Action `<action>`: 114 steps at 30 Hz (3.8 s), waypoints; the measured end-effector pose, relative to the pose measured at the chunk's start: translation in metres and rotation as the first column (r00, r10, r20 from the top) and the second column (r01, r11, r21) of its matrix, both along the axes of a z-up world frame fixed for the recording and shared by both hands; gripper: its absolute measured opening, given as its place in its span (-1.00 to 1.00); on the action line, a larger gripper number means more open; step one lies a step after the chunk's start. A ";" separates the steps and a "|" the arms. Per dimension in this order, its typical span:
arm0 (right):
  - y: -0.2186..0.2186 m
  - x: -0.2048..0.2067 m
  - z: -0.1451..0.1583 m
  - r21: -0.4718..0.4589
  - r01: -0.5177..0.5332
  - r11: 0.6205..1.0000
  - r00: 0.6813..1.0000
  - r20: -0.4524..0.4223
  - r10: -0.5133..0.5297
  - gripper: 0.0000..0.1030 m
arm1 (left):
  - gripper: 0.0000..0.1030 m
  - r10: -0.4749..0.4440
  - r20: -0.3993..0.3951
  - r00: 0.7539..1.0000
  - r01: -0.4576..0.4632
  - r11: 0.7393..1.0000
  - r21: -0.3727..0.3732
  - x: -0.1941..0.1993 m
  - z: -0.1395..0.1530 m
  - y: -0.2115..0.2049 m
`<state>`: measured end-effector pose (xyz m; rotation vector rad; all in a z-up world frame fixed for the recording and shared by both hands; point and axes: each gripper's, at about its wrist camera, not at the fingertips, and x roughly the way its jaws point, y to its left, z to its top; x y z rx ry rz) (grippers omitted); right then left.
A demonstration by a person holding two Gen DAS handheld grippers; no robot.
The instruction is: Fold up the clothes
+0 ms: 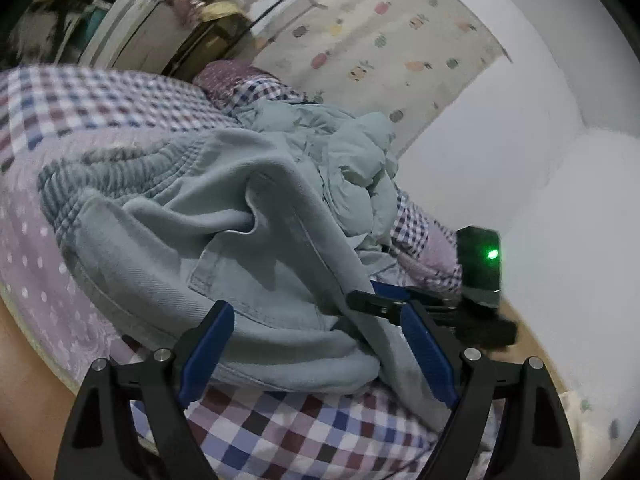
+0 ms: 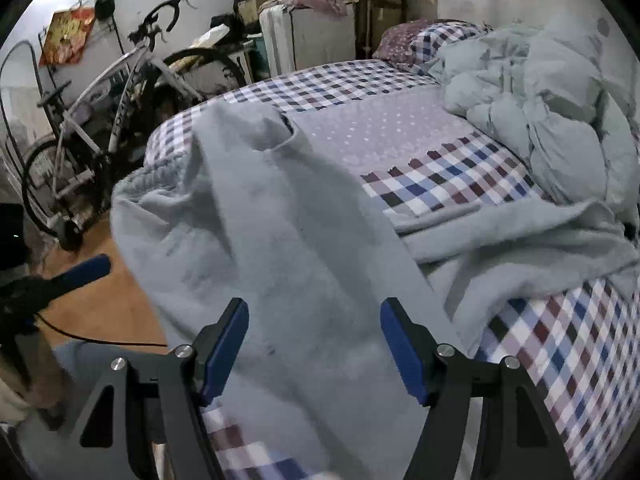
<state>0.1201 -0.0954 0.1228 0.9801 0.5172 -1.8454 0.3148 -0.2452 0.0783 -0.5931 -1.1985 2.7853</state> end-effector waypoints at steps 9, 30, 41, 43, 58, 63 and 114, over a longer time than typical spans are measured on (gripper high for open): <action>-0.049 0.006 -0.004 0.058 -0.061 0.996 0.995 -0.075 0.065 -0.57 | 0.72 0.020 0.003 1.000 -0.020 0.999 0.046 0.009 -0.006 -0.018; 0.029 0.195 -0.059 -0.012 -0.081 0.997 0.990 -0.119 0.079 -0.58 | 0.72 0.000 0.017 1.000 -0.001 0.996 0.089 0.030 -0.018 -0.038; 0.020 0.205 0.006 -0.176 -0.065 0.982 0.989 -0.144 0.040 -0.05 | 0.72 0.002 -0.049 0.999 0.008 0.981 0.196 0.041 -0.030 -0.058; 0.004 0.211 0.007 -0.171 -0.084 0.982 0.984 -0.168 0.055 -0.01 | 0.72 0.001 -0.062 0.998 0.013 0.975 0.220 0.043 -0.032 -0.062; -0.067 0.257 -0.039 -0.022 -0.142 0.990 0.930 -0.347 0.126 -0.14 | 0.72 -0.032 -0.071 0.997 0.051 0.956 0.287 0.040 -0.043 -0.072; -0.068 0.257 -0.040 -0.016 -0.123 0.992 0.926 -0.362 0.109 -0.89 | 0.72 -0.049 -0.043 0.998 0.059 0.959 0.278 0.038 -0.043 -0.071; -0.248 0.175 0.021 0.342 -0.363 0.867 0.873 -0.201 0.444 0.14 | -0.51 0.094 0.088 0.992 -0.105 0.986 0.132 0.104 -0.034 0.012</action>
